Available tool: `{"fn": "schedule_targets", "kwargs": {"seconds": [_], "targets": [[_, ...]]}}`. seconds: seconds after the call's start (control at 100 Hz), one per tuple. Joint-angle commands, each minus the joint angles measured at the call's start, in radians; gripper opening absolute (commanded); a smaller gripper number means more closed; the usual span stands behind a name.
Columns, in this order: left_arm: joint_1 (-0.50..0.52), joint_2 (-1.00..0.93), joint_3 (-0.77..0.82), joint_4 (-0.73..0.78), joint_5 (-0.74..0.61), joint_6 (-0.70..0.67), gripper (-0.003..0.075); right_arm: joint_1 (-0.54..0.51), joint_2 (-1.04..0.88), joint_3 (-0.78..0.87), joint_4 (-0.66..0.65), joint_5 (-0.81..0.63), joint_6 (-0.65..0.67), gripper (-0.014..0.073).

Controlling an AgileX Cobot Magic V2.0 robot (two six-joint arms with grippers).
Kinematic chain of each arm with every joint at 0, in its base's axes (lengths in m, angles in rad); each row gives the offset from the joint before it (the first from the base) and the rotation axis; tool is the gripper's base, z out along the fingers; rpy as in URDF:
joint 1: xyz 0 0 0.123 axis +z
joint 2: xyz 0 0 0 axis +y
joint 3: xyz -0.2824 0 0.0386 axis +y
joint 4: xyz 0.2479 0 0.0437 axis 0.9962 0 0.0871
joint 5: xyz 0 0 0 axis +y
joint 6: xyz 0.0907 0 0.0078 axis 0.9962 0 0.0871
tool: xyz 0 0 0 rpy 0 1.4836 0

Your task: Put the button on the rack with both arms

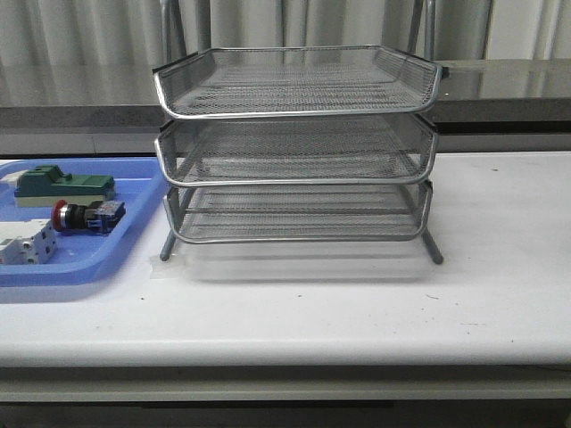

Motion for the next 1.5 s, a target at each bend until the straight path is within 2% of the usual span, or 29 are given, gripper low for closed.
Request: {"fn": "schedule_targets", "kwargs": {"seconds": [0.0,0.04,0.09,0.16,0.27,0.55,0.61,0.73,0.89,1.19,1.49], "targets": [[-0.003,-0.031,0.048,-0.004,-0.08,-0.011,-0.002,0.0,0.03,-0.037,0.076,-0.062,-0.055,0.0313],[-0.003,-0.031,0.048,-0.004,-0.08,-0.011,-0.002,0.0,0.045,-0.037,0.111,-0.069,-0.075,0.0387],[-0.003,-0.031,0.048,-0.004,-0.08,-0.011,-0.002,0.0,0.065,-0.037,0.16,-0.08,-0.106,0.0431],[-0.003,-0.031,0.048,-0.004,-0.08,-0.011,-0.002,0.0,0.096,-0.037,0.236,-0.095,-0.177,0.0431],[-0.003,-0.031,0.048,-0.004,-0.08,-0.011,-0.002,0.0,0.153,-0.037,0.438,-0.098,-0.327,0.0431],[-0.003,-0.031,0.048,-0.004,-0.08,-0.011,-0.002,0.0,0.329,-0.037,0.997,-0.024,-0.847,0.0431],[-0.003,-0.031,0.048,-0.004,-0.08,-0.011,-0.002,0.0,0.369,-0.037,1.082,0.007,-0.947,0.0431],[-0.003,-0.031,0.048,-0.004,-0.08,-0.011,-0.002,0.0,0.442,-0.037,1.225,0.066,-1.057,0.0431],[-0.003,-0.031,0.048,-0.004,-0.08,-0.011,-0.002,0.0,0.531,-0.051,1.295,0.142,-1.139,0.0431],[-0.003,-0.031,0.048,-0.004,-0.08,-0.011,-0.002,0.004,0.641,-0.139,1.296,0.196,-1.142,0.0431],[-0.003,-0.031,0.048,-0.004,-0.08,-0.011,-0.002,0.067,0.725,-0.221,1.296,0.192,-1.142,0.0428]]}}
